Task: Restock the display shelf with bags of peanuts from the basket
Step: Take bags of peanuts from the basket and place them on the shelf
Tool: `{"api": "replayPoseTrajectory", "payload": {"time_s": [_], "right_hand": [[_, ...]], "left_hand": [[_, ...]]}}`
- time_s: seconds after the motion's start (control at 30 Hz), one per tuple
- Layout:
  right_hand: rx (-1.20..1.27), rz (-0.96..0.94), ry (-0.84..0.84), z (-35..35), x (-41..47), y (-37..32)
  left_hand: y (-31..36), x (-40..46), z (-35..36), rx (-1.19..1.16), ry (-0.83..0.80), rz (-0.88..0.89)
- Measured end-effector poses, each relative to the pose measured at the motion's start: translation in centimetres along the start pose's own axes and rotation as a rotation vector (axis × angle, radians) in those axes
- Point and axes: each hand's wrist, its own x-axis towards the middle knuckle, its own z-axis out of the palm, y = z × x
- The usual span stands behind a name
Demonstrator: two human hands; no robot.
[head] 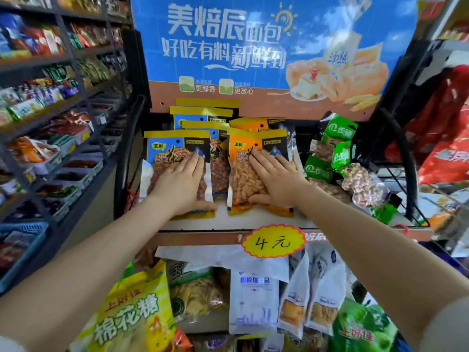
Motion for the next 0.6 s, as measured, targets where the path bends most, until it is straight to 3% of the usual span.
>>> {"api": "replayPoseTrajectory", "payload": {"time_s": [0.1,0.2,0.27,0.33,0.47,0.6], "right_hand": [[0.207,0.026,0.105,-1.4,-2.5,-0.2],[0.385,0.116,0.299,-2.2,-8.2,0.9],[0.285,0.148,0.503,-1.4,-13.3,2.1],[0.171,0.207,0.598,0.1,-19.1,3.5],[0.237,0.411,0.517,5.7,-32.1,5.8],[0.492,0.744,0.234,14.4,-45.7,6.1]], "left_hand": [[1.8,-1.5,-1.3,-0.005,0.064,0.109],[6.6,-3.2,-3.0,-0.092,0.322,0.331],[11.0,-3.9,-3.2,-0.228,0.53,0.523],[16.4,-5.1,-3.2,-0.36,0.619,0.637],[29.4,-8.9,-0.4,-0.623,0.414,0.782],[42.1,-13.1,6.6,-0.561,0.011,0.809]]}}
